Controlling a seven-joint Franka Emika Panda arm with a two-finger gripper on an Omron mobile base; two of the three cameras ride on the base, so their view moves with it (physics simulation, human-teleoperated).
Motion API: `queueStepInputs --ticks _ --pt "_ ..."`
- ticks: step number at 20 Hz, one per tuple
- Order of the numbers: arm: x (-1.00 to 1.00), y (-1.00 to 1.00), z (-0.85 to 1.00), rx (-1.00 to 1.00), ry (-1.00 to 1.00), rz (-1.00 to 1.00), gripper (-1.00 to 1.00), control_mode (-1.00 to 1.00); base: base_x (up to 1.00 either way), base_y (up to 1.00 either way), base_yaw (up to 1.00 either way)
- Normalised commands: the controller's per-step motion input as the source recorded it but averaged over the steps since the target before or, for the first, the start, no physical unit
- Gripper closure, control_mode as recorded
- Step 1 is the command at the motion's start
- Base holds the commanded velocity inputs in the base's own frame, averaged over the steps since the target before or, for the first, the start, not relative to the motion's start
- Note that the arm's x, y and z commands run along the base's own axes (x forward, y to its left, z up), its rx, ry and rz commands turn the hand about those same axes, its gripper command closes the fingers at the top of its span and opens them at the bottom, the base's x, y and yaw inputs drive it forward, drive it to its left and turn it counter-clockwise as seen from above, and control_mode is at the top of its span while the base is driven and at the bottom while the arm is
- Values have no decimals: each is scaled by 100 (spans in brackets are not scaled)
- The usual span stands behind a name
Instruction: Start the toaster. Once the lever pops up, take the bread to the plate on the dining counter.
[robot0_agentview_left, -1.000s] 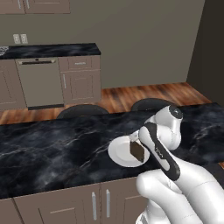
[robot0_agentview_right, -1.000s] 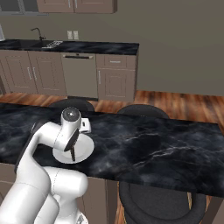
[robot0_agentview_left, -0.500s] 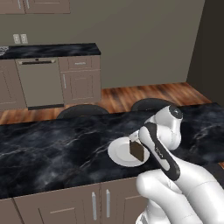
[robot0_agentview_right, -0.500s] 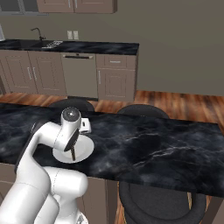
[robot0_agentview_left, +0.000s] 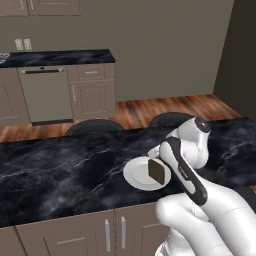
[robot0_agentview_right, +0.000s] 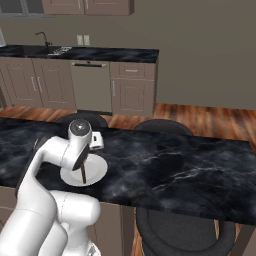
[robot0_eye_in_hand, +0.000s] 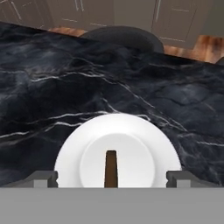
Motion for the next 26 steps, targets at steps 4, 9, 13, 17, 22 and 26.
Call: queueStepInputs --ticks 4,9,13,17,22,26 --pt "0 -3 49 0 0 -2 -100 -100 0 0 0" --pt "-3 -28 70 0 4 0 -100 -100 0 0 0" --pt "-9 -24 73 0 3 -1 -100 -100 0 0 0" --pt "-15 -3 73 0 6 -8 -100 -100 0 0 0" --pt "-42 0 45 -1 2 -19 -100 -100 0 0 0" --pt "-47 -9 31 -2 1 -25 -100 -100 0 0 0"
